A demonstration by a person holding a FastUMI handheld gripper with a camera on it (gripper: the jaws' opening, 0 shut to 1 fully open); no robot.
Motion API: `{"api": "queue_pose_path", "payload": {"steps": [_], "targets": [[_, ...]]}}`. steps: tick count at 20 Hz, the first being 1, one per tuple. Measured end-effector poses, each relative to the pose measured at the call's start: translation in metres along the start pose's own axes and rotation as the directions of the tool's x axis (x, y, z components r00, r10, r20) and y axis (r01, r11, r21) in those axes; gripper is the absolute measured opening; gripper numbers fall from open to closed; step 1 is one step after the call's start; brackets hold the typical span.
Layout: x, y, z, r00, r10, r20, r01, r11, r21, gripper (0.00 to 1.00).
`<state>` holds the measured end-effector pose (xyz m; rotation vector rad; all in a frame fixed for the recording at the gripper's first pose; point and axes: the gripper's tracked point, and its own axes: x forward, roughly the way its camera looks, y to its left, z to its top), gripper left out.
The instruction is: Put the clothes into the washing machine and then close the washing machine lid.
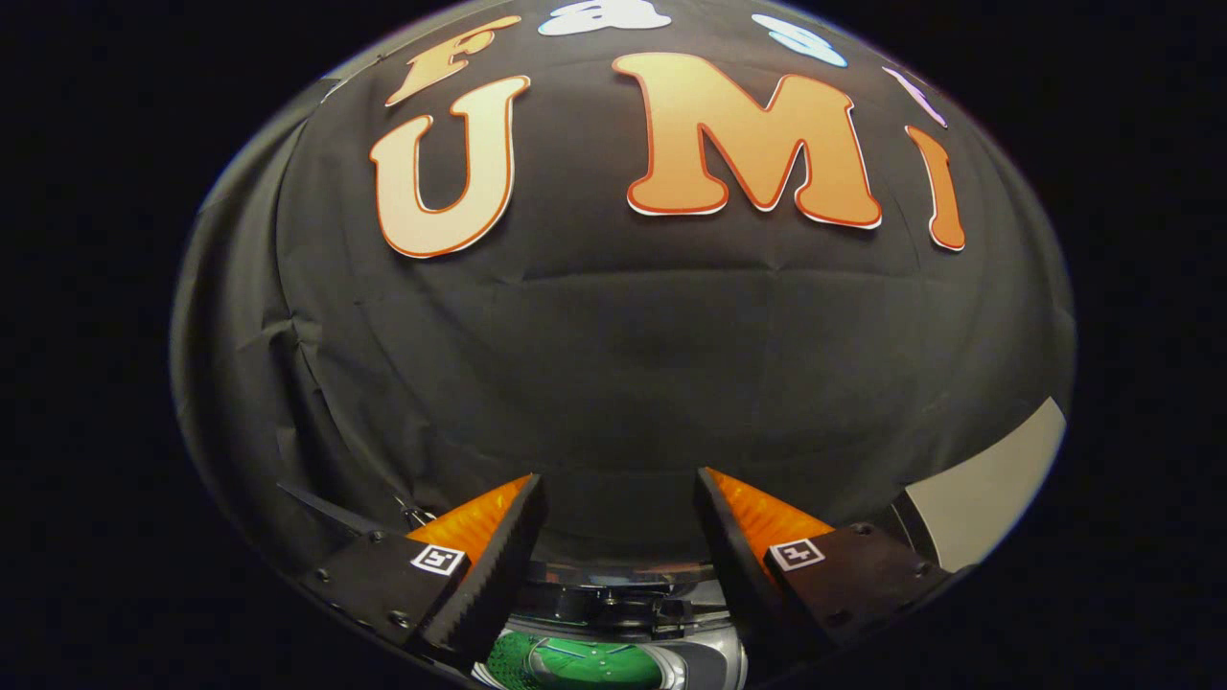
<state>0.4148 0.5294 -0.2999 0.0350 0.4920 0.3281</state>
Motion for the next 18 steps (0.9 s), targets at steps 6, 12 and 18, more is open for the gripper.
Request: {"api": "queue_pose_path", "payload": {"steps": [6,12,18], "targets": [[-0.040,0.004,-0.018,1.000,0.016,0.012,-0.016,1.000,-0.016,0.99],[-0.074,0.006,-0.036,1.000,0.021,0.019,-0.021,1.000,-0.019,0.99],[-0.098,0.010,-0.060,1.000,0.024,0.018,-0.023,0.999,-0.022,0.99]]}}
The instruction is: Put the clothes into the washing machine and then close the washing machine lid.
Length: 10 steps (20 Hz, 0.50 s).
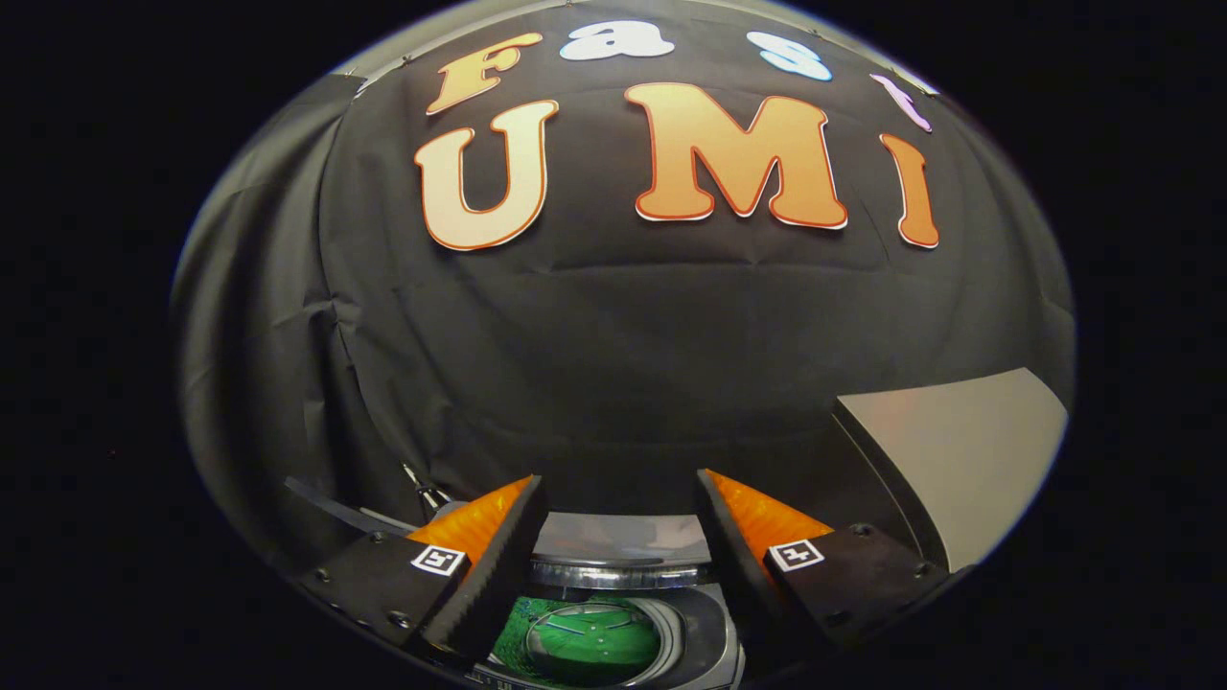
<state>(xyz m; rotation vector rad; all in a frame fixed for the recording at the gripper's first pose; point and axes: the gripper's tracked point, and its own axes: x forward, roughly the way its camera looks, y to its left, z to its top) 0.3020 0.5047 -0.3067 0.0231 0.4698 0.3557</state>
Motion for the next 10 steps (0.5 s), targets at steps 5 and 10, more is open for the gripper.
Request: {"api": "queue_pose_path", "payload": {"steps": [5,10], "targets": [[-0.021,0.003,-0.023,1.000,0.014,0.008,-0.014,1.000,0.002,0.99],[-0.034,0.000,-0.079,0.997,0.006,-0.080,-0.008,1.000,-0.014,0.99]]}}
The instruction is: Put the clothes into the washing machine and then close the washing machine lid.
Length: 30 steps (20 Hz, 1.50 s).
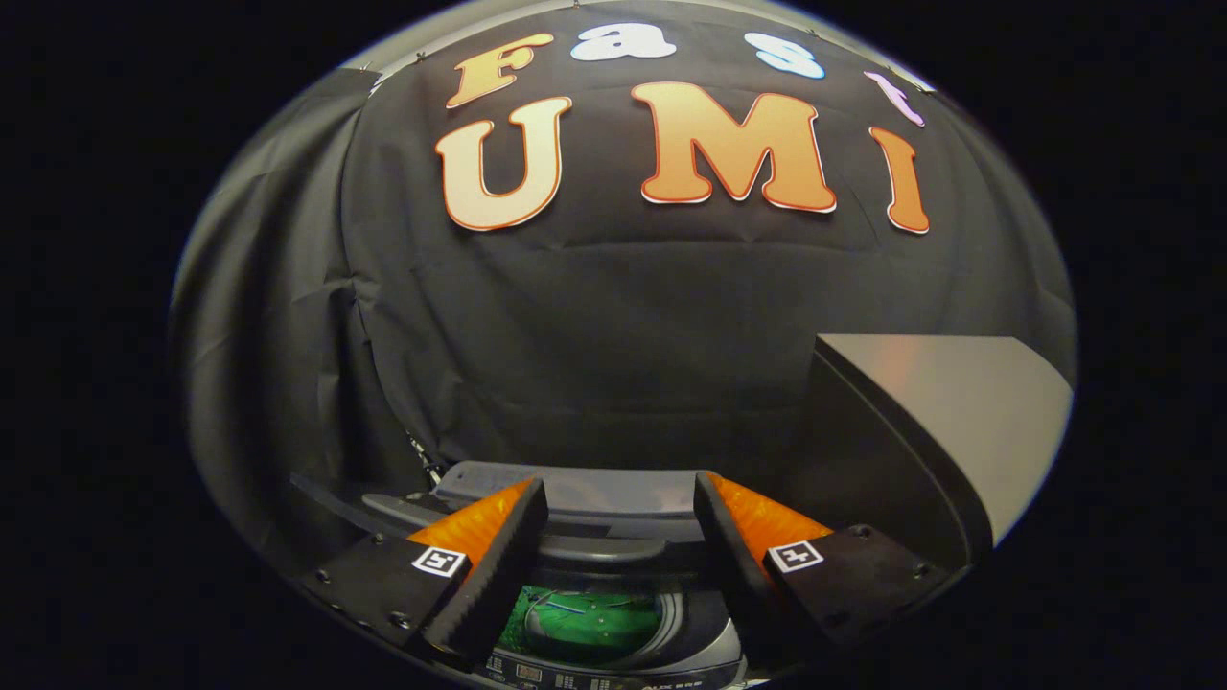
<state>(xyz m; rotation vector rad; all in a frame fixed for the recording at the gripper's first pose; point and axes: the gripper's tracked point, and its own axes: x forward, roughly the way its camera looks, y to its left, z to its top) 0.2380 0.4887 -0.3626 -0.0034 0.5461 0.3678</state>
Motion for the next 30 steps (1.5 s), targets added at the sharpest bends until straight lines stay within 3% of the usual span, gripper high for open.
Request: {"api": "queue_pose_path", "payload": {"steps": [2,5,9,14,19,24,30], "targets": [[0.009,-0.001,-0.044,0.994,0.026,-0.105,-0.021,0.999,0.049,0.99],[0.016,-0.004,-0.082,0.986,0.024,-0.163,-0.015,0.998,0.059,0.99],[0.007,0.009,-0.076,0.990,0.057,-0.130,-0.056,0.998,0.016,0.99],[-0.036,0.022,-0.003,0.994,0.104,0.018,-0.104,0.995,-0.002,0.99],[-0.102,0.004,0.081,0.974,0.168,0.152,-0.166,0.986,-0.027,0.99],[-0.188,-0.059,0.161,0.926,0.176,0.333,-0.169,0.984,-0.050,0.98],[-0.297,-0.159,0.202,0.891,0.100,0.442,-0.096,0.995,-0.032,0.98]]}}
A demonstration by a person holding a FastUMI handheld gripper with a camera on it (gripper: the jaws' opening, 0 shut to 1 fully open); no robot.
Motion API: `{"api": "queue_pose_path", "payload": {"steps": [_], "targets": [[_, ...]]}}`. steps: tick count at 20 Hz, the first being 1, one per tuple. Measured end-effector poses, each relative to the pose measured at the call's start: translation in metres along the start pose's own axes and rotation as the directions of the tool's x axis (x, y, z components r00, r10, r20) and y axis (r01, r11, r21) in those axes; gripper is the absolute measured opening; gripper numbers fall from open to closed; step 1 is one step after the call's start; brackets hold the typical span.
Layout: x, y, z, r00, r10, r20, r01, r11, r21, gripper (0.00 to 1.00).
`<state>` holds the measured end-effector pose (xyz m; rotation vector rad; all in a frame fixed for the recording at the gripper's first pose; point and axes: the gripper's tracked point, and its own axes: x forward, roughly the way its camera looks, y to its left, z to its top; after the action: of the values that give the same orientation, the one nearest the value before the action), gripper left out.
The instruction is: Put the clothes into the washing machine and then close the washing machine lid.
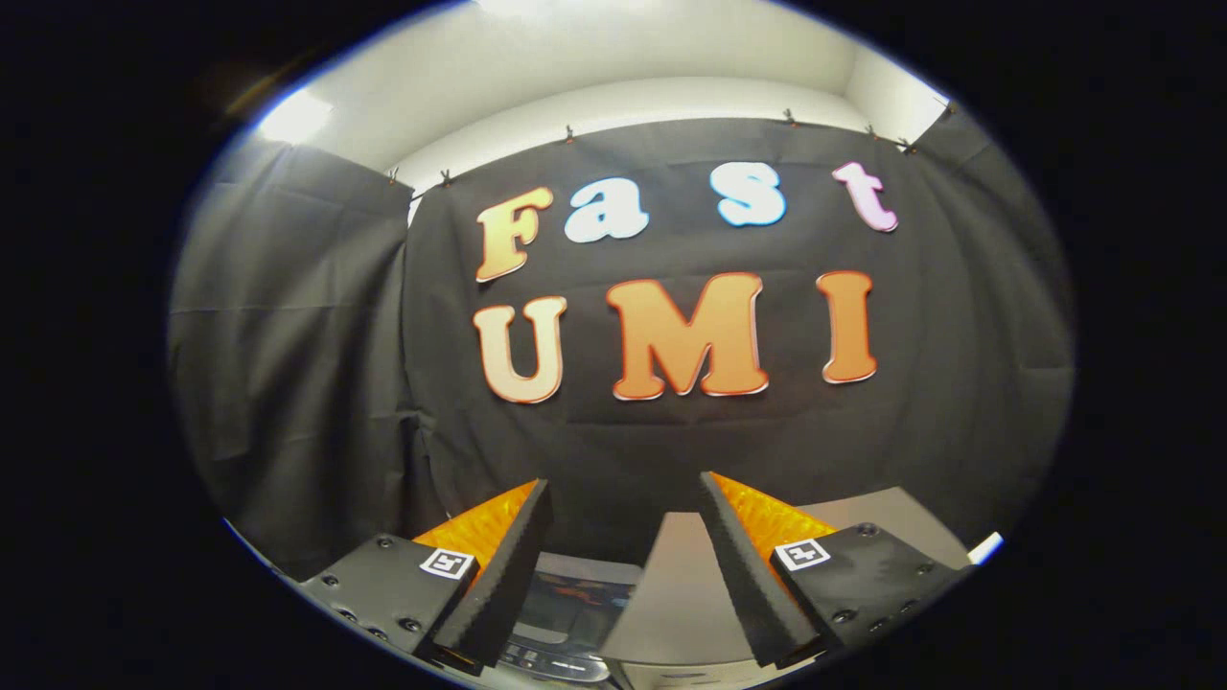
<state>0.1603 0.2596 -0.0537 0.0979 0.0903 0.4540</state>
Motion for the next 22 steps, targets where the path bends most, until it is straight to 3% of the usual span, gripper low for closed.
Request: {"api": "queue_pose_path", "payload": {"steps": [4,11,14,18,22], "targets": [[-0.072,-0.074,0.025,0.996,-0.059,0.065,0.059,0.998,0.005,0.98],[-0.178,-0.188,0.032,0.981,-0.167,0.098,0.175,0.982,-0.075,0.98],[-0.216,-0.210,0.023,0.981,-0.171,0.095,0.178,0.982,-0.065,0.98],[-0.252,-0.240,0.004,0.968,-0.233,0.090,0.238,0.970,-0.048,0.98],[-0.263,-0.240,-0.004,0.967,-0.236,0.097,0.240,0.970,-0.035,0.98]]}}
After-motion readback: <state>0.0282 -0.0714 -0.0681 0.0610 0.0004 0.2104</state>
